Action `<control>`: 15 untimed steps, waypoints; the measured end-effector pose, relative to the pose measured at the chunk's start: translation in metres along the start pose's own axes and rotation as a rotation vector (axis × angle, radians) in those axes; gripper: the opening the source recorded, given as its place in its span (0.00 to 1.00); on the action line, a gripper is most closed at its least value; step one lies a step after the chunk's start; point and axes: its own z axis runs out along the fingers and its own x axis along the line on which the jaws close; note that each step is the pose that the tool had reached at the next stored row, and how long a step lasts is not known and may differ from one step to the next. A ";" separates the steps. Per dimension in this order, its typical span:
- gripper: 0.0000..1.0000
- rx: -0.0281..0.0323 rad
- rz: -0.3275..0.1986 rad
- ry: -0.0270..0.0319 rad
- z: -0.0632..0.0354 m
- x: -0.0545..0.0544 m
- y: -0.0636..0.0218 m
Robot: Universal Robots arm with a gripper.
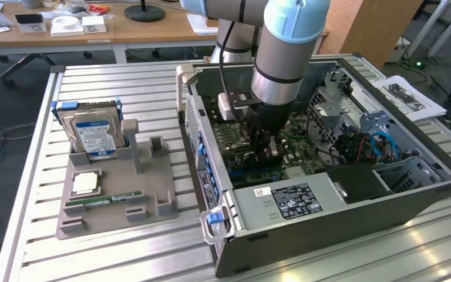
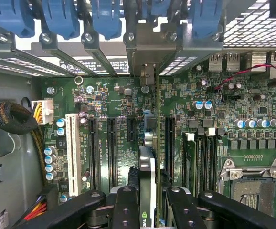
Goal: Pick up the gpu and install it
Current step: 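Insert the gpu into the slot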
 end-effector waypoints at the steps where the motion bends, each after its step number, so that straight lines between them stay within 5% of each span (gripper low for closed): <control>1: 0.27 0.0000 0.000 0.0000 0.0000 0.000 0.0000; 11: 0.27 -0.0001 0.001 -0.0001 0.0001 0.000 0.0002; 15: 0.45 0.0001 0.000 -0.0001 0.0000 0.000 0.0000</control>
